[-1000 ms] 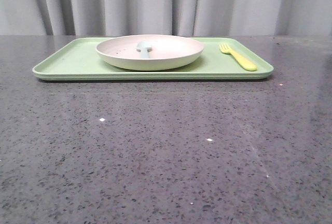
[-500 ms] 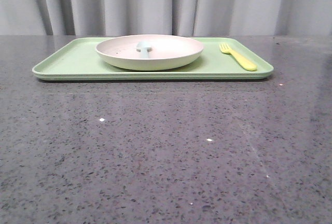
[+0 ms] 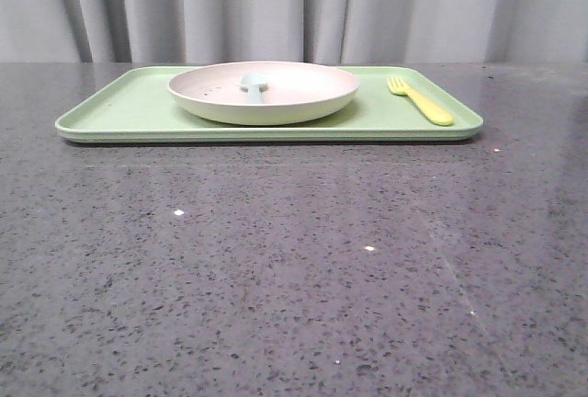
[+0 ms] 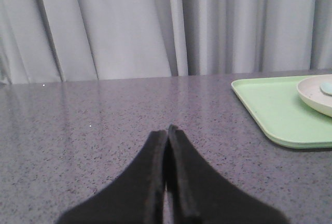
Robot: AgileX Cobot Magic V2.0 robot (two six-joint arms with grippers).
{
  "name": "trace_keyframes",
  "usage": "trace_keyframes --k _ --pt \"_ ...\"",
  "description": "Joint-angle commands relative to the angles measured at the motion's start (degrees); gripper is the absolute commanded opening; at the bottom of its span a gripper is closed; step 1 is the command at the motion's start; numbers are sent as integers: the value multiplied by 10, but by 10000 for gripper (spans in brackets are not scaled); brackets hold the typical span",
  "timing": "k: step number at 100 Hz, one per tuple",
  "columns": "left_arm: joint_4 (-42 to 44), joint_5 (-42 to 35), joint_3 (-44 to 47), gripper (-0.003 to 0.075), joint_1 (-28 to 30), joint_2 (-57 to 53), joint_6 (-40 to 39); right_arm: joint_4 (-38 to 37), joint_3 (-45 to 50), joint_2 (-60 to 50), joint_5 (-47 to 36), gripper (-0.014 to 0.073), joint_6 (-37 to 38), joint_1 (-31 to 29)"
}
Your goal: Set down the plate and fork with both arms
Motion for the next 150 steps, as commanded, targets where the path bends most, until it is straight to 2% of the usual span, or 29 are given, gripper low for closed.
trace_keyframes --k 1,14,150 --pt "-10 -59 13 -20 6 -19 -2 -11 -14 4 -44 -66 -6 -3" --pt "-10 -31 13 -20 10 -24 -2 -11 -14 4 -45 -66 -6 -3" --pt "-8 -34 13 -20 10 -24 -2 -25 -14 2 -44 -66 -6 -4"
